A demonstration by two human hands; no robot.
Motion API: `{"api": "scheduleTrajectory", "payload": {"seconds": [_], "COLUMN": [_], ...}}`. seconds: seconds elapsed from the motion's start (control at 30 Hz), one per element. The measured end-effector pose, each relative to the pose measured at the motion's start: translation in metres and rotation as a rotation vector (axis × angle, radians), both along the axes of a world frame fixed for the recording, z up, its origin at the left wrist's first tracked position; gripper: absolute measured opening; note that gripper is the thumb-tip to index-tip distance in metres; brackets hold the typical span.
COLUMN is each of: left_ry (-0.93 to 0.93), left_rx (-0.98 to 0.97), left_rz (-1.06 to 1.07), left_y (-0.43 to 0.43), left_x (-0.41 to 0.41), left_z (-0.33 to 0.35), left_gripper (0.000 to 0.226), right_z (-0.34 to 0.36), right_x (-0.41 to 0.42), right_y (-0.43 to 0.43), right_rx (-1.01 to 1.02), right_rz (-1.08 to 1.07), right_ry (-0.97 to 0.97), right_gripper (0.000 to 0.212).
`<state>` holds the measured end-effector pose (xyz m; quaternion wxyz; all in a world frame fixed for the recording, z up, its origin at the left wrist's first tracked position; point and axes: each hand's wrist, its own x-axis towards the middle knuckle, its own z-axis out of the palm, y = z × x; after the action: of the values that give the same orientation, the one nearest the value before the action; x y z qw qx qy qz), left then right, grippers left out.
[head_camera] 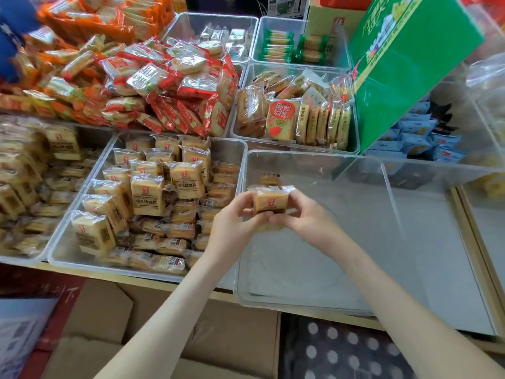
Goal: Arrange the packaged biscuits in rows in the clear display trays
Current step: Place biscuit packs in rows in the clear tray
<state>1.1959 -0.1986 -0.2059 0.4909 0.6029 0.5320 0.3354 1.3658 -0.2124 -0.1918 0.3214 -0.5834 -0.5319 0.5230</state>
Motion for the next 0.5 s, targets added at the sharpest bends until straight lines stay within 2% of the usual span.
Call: {"api": "scheduleTrajectory", "payload": {"seconds": [0.07,0.13,0.2,0.23,0.33,0.43,0.5], "left_ry": [0.209,0.527,0.804,0.876,0.893,0.907,0.919], "left_rx": [0.105,0.205,0.227,0.213,0.166,0.173,0.185], "left_rz": [-0.062,-0.133,-0.234,-0.285,-0.389,-0.449,-0.467], "left_y": [-0.001,-0.002,-0.004,-0.006,-0.007,-0.001,0.002], "left_x": [0.003,0.002,-0.002,-0.005,-0.01,-0.014,-0.016], "left_z": [-0.002,-0.002,-0.004,-0.006,-0.009,-0.012,-0.018], "left_gripper": [0.039,0.065,0.081,0.084,0.079,0.075,0.076], "right_z": [-0.009,-0.026,-0.048,-0.058,-0.087,-0.095,-0.097], "right_x": [0.003,0.006,0.008,0.006,-0.003,-0.018,-0.03], "right_y": [0.003,0.006,0.008,0.009,0.018,0.026,0.027], "right_rx": [-0.031,-0.083,-0.14,-0.17,-0.225,-0.236,-0.242], "right_rz": [-0.052,-0.114,-0.19,-0.215,-0.266,-0.221,-0.17], "right_ry": [0.011,0.001,-0.1,-0.162,-0.217,-0.225,-0.214], "right_gripper": [0.034,0.033,0.033,0.033,0.045,0.081,0.095]}}
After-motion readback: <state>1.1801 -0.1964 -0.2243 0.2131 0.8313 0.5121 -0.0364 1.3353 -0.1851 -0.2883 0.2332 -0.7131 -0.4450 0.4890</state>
